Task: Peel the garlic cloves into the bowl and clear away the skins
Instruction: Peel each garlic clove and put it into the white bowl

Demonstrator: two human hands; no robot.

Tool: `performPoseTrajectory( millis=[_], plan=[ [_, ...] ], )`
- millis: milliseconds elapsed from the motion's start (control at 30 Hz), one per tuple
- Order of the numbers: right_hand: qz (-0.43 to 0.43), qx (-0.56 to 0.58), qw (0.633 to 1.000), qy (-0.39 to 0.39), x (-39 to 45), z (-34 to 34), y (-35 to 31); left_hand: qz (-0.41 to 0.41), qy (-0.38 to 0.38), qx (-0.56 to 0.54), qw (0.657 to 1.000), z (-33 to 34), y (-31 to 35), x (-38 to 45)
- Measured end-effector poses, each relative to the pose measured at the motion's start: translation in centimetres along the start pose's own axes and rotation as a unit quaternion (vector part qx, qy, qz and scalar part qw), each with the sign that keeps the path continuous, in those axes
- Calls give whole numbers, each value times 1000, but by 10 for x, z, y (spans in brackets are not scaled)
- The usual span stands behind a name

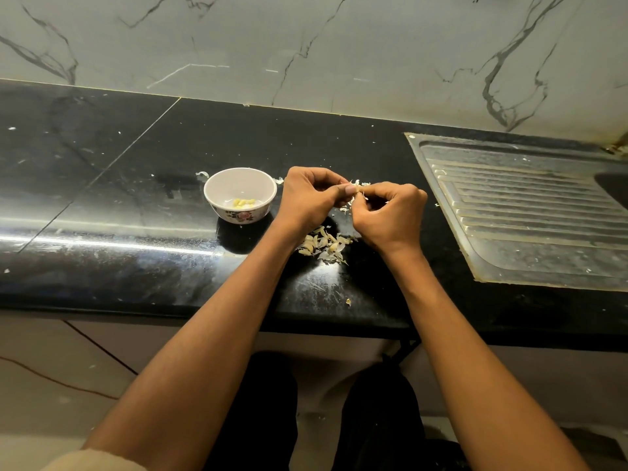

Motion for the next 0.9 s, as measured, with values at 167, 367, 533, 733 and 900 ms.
performPoseTrajectory(
  millis=[167, 367, 533, 733, 900],
  plan=[
    [71, 60, 996, 13, 2, -1, 16, 11, -10, -7, 1000, 2, 1, 1],
    [202, 164, 965, 18, -1, 6, 37, 2, -28, -27, 999, 9, -1, 3],
    [266, 239, 934, 15, -5, 14, 47, -16, -24, -47, 998, 8, -4, 4],
    [274, 189, 943, 34, -3, 7, 57, -35, -13, -61, 997, 5, -11, 5],
    [176, 9, 984, -26, 4, 6, 43, -34, -11, -58, 998, 5, -11, 4]
  ],
)
Point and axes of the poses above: each hand's wrist, its own x-axis towards the middle knuckle, its own z-axis out of the palm, y = z × x, the point moved 10 cm from there along x, towards the middle knuckle, and after that the axes turned 3 degrees about x, right-handed, at the moved point
